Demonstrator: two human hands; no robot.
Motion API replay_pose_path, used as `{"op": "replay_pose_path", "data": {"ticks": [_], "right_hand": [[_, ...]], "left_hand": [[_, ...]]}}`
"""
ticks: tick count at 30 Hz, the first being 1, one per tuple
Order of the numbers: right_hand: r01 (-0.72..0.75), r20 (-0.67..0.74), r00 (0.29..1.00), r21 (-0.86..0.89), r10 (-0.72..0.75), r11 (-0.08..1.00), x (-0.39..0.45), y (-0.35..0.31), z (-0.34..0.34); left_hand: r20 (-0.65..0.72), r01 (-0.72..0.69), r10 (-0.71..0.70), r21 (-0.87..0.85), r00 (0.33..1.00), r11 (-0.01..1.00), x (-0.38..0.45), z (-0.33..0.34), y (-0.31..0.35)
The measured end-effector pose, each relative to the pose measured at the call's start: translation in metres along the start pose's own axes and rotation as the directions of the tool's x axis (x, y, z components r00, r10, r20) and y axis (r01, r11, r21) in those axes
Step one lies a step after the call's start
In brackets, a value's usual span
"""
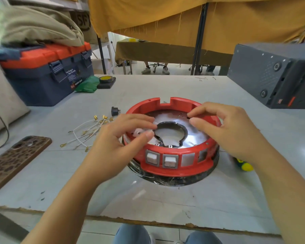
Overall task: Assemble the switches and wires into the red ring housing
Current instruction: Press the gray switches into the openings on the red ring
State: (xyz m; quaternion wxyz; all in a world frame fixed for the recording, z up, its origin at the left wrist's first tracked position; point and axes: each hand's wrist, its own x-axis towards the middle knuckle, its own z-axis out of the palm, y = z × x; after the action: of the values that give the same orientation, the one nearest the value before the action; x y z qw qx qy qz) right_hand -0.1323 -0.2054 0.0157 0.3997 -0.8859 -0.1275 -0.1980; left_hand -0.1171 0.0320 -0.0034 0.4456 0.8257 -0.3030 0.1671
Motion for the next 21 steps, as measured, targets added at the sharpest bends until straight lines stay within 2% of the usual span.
{"op": "replay_pose_path", "data": {"ticks": [3,6,7,11,13,17,21], "right_hand": [[-0.083,0.006,0.996,-0.099,0.084,0.992,0.026,0.017,-0.006],[-0.221,0.057,0.971,-0.176,0.234,0.959,0.049,0.036,-0.005],[-0.255,0.088,0.958,-0.164,0.272,0.953,0.054,0.041,-0.003],[-0.367,0.197,0.919,0.104,0.343,0.924,0.063,0.057,0.005],[-0.362,0.183,0.923,0.112,0.339,0.925,0.064,0.064,0.005],[-0.371,0.149,0.923,0.105,0.354,0.923,0.066,0.070,0.000],[-0.381,0.126,0.922,0.127,0.366,0.916,0.065,0.069,0.001]], "left_hand": [[-0.086,0.111,-0.118,-0.086,0.989,0.990,0.023,-0.006,-0.017],[-0.130,0.240,-0.265,-0.179,0.955,0.954,0.049,-0.008,-0.036],[-0.119,0.276,-0.300,-0.179,0.947,0.944,0.056,-0.009,-0.043],[-0.012,0.411,-0.417,-0.152,0.909,0.899,0.084,-0.009,-0.072],[0.028,0.462,-0.461,-0.087,0.887,0.883,0.098,-0.008,-0.085],[0.128,0.394,-0.401,0.075,0.907,0.916,0.123,0.002,-0.106],[0.327,0.204,-0.308,0.317,0.893,0.926,0.141,0.014,-0.121]]}}
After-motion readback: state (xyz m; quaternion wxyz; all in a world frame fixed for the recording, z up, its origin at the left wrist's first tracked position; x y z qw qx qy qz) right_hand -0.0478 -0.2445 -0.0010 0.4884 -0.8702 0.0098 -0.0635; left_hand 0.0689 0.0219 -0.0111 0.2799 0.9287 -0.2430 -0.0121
